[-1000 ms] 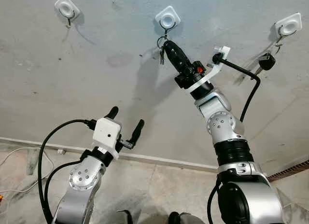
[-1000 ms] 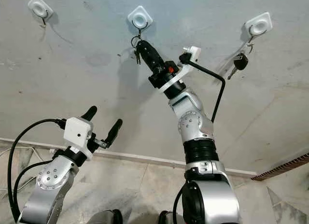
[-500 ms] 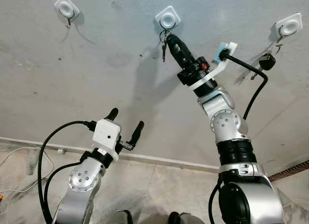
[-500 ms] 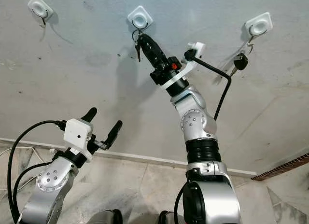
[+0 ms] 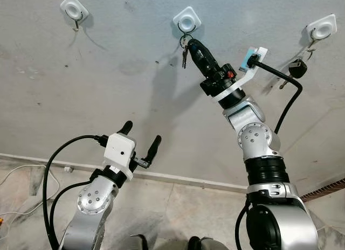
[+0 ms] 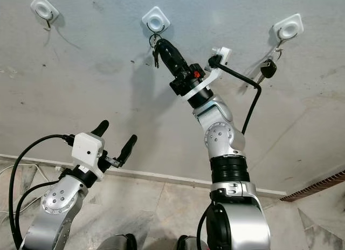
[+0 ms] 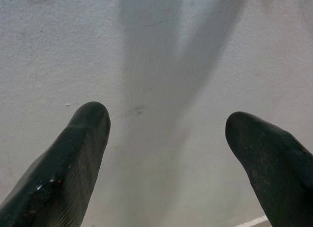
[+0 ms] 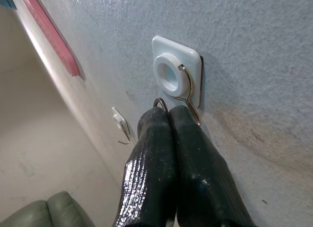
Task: Hang keys on a hook
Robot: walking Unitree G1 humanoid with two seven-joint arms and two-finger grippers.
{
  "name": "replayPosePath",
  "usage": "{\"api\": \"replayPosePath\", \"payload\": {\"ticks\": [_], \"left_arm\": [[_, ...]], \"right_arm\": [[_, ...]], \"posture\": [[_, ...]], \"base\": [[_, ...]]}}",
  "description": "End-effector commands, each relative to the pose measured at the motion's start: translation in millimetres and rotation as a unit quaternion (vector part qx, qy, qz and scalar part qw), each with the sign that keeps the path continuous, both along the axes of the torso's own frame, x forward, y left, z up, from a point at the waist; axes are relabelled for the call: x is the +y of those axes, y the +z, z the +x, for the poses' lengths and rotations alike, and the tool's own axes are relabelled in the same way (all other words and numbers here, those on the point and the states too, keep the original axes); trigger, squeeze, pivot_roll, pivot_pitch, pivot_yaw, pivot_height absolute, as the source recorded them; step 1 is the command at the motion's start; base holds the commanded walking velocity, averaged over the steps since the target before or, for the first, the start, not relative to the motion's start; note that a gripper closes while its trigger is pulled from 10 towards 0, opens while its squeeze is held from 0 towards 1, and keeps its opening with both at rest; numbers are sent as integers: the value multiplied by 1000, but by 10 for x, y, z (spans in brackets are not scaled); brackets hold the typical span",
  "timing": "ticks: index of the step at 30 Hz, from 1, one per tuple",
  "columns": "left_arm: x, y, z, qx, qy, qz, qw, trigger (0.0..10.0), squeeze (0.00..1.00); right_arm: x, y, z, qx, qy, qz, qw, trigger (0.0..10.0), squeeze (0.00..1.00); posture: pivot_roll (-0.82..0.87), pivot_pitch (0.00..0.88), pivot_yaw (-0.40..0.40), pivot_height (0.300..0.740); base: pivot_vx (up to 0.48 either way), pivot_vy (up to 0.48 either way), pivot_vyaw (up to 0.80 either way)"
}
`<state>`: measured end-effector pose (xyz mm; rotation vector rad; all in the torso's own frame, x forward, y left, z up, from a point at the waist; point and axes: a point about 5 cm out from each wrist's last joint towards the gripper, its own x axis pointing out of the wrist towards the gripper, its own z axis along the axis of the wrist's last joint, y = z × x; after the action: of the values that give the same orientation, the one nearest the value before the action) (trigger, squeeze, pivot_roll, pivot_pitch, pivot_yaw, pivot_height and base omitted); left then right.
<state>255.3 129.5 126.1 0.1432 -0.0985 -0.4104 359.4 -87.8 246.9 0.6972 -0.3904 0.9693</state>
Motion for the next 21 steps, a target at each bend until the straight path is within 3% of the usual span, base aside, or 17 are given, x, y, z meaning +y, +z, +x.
{"api": "replayPosePath", "payload": {"ticks": [1, 21], "left_arm": [[-7, -7, -27, 2, -3, 3, 1000, 10000, 0], [8, -19, -46, 5, 1, 4, 1000, 10000, 0]], "right_arm": [[5, 44, -1, -7, 2, 4, 1000, 10000, 0], [58, -4, 98, 19, -5, 16, 1000, 10000, 0]], "posture": [[110, 175, 14, 740], [120, 176, 10, 740]], "base": [[0, 0, 0], [0, 0, 0]]}}
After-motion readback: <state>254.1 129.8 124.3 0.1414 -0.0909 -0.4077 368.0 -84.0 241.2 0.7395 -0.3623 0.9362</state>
